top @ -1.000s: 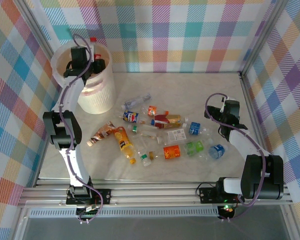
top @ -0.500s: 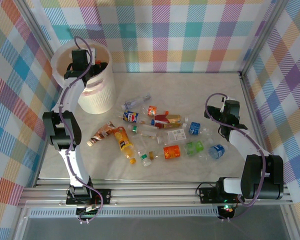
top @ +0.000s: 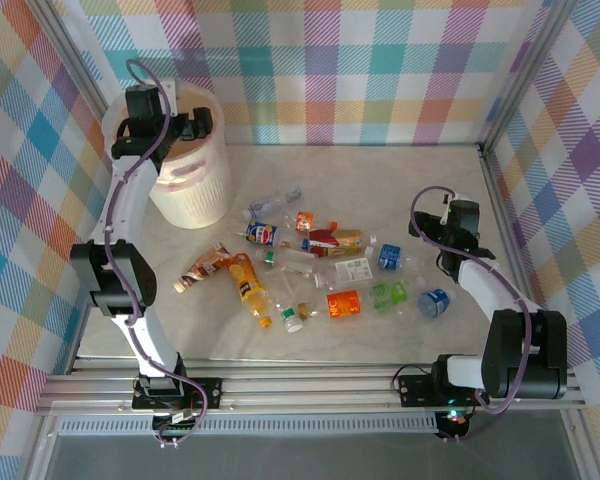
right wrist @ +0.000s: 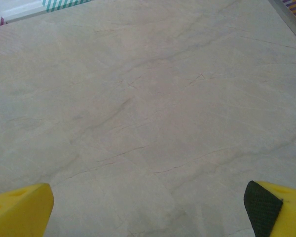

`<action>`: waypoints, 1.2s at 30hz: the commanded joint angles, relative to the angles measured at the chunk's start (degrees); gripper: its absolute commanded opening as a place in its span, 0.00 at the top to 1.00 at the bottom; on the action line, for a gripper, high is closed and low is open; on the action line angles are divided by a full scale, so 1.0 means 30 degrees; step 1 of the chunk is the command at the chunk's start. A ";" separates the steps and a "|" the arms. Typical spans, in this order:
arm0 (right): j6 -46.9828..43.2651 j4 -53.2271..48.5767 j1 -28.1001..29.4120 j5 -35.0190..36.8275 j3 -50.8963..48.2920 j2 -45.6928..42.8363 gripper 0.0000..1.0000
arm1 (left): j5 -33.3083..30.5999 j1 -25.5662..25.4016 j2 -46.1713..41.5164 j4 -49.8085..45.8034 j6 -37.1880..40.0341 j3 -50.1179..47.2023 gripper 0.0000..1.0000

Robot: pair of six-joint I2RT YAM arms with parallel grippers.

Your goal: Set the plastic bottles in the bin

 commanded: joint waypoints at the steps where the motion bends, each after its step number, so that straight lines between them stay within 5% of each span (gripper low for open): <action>1: 0.0265 0.0200 0.0143 -0.0230 0.0166 -0.0606 0.00 | -0.0662 0.0131 -0.1825 -0.1338 -0.0975 0.1069 0.00; 9: 0.0291 0.0033 0.0141 0.0032 0.0146 -0.0890 0.00 | -0.3402 -0.0087 -0.5519 -0.5443 -0.4614 0.0802 0.00; 14: 0.0489 -0.0488 0.0149 -0.0168 0.0433 -0.1154 0.00 | -0.4204 -0.0880 -0.9882 -0.4980 -0.7744 -0.4200 0.00; 24: 0.1369 -0.3882 0.0683 -0.2003 0.2459 -0.1663 0.00 | -0.6106 -0.5317 -1.5067 -0.5175 -1.2071 -1.2731 0.00; 36: 0.2695 -1.0671 0.3532 0.0397 0.5744 -0.0717 0.00 | -0.7563 -1.0444 -1.6787 -0.3206 -1.7959 -2.0124 0.02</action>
